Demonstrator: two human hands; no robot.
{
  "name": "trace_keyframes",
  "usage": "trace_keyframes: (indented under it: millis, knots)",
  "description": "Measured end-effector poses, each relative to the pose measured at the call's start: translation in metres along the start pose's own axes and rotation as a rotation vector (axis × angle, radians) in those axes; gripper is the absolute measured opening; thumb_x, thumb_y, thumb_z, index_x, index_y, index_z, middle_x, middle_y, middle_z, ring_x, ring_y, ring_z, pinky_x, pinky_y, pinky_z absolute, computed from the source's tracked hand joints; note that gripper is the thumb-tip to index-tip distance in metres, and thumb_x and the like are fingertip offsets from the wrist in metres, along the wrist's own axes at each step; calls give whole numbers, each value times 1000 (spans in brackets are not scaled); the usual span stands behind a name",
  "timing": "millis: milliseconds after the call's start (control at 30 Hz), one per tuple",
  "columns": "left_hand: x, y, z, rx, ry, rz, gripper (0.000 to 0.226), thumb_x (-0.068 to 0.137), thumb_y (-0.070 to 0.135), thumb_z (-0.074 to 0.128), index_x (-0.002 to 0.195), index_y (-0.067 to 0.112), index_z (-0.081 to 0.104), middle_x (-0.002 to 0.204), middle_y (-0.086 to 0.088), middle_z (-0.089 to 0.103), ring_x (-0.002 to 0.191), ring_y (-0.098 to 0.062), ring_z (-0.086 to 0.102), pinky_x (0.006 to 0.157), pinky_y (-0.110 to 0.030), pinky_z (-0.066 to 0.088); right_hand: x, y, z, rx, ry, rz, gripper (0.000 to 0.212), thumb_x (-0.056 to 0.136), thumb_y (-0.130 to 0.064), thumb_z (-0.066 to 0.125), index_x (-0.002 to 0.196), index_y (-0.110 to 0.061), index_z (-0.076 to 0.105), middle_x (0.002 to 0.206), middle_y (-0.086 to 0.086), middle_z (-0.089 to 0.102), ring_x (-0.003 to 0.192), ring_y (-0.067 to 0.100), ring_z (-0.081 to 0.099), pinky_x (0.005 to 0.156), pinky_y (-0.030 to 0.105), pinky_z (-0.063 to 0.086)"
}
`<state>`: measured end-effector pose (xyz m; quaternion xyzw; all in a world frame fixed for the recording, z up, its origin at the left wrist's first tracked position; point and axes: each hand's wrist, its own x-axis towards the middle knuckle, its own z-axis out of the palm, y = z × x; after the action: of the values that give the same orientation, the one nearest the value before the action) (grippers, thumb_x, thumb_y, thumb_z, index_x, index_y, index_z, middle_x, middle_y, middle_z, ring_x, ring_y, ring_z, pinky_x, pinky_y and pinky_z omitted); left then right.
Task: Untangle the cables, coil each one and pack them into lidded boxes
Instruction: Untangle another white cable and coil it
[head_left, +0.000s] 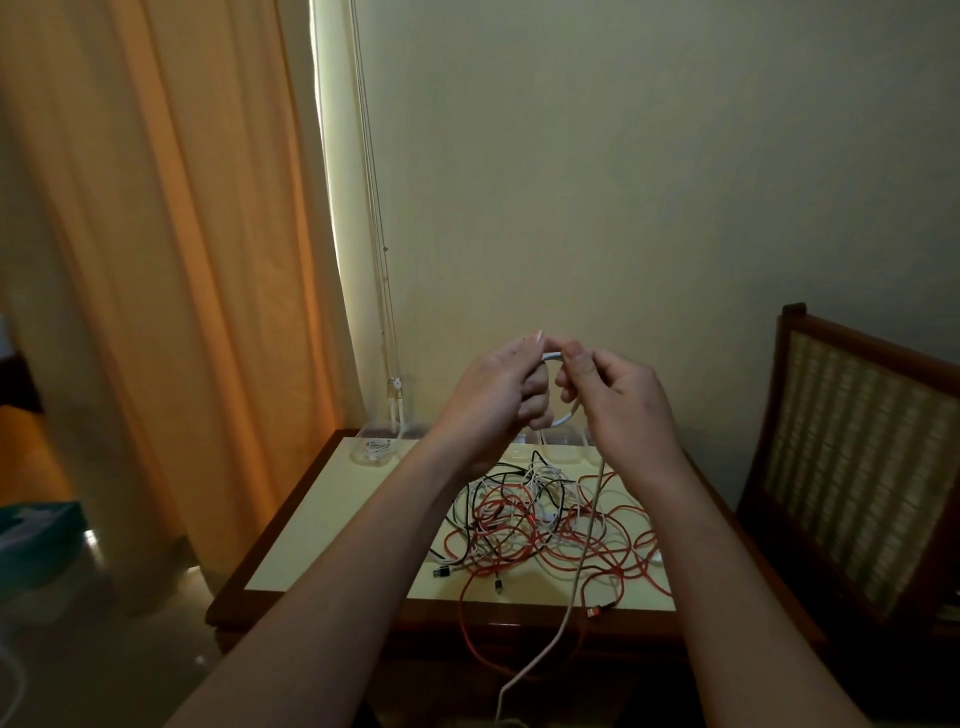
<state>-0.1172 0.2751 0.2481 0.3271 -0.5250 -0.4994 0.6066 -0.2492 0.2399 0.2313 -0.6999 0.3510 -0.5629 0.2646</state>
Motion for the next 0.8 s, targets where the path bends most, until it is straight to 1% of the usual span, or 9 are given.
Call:
trace_keyframes:
  millis: [67, 133, 267, 400, 467, 533, 667, 733, 800]
  knots:
    - [0, 0, 2, -76, -7, -12, 30, 108, 28, 40, 107, 8, 62, 56, 6, 24, 44, -7, 21, 43, -21, 21, 0, 1, 1, 12, 1, -4, 43, 103, -46, 49, 74, -19, 65, 63, -6, 60, 47, 2, 41, 47, 23, 33]
    - [0, 0, 3, -82, -10, -16, 26, 106, 28, 44, 111, 7, 60, 56, 7, 23, 43, -5, 19, 40, -19, 17, 1, 2, 2, 34, -2, -2, 44, 102, -48, 50, 73, -18, 66, 61, -7, 59, 48, 2, 41, 48, 23, 31]
    - [2, 2, -1, -104, 26, -17, 20, 106, 22, 46, 105, 10, 62, 56, 8, 25, 42, -3, 19, 37, -16, 16, -1, 5, 0, 91, -34, 34, 42, 100, -51, 54, 79, -19, 70, 62, -8, 56, 50, 5, 40, 50, 25, 31]
    - [7, 12, -19, -290, 103, 5, 24, 106, 21, 43, 108, 7, 62, 51, 10, 24, 37, -1, 19, 33, -15, 16, -5, 16, -13, 48, -36, 106, 32, 99, -47, 56, 90, -21, 72, 72, -8, 59, 57, -4, 47, 58, 20, 40]
    - [10, 20, -30, -386, 145, 14, 24, 107, 22, 42, 103, 9, 62, 48, 10, 23, 34, -1, 19, 31, -15, 14, -7, 25, -22, 33, -24, 131, 31, 98, -46, 59, 92, -19, 71, 79, -2, 60, 64, -1, 50, 65, 25, 44]
    - [12, 28, -40, -462, 187, 14, 24, 107, 22, 42, 99, 11, 61, 46, 9, 22, 32, -3, 19, 31, -17, 13, -9, 36, -30, 31, -4, 158, 29, 96, -47, 62, 91, -19, 69, 82, 1, 60, 69, 5, 52, 67, 29, 45]
    - [13, 38, -54, -571, 254, 9, 22, 104, 18, 43, 94, 11, 62, 45, 8, 20, 32, -5, 16, 34, -19, 9, -10, 50, -40, -4, 54, 169, 20, 93, -44, 68, 88, -24, 69, 84, -6, 64, 75, 9, 56, 69, 30, 47]
    - [12, 39, -55, -613, 274, 8, 26, 99, 16, 39, 94, 9, 63, 47, 7, 22, 33, -6, 16, 35, -19, 9, -10, 52, -39, -37, 59, 144, 19, 93, -41, 69, 86, -23, 70, 82, -6, 65, 75, 11, 57, 70, 32, 48]
    - [12, 37, -54, -606, 309, 26, 30, 97, 12, 35, 99, 7, 64, 48, 7, 22, 34, -7, 16, 35, -19, 10, -10, 52, -36, -92, 64, 110, 20, 94, -39, 67, 84, -21, 70, 77, -6, 65, 71, 10, 56, 68, 33, 49]
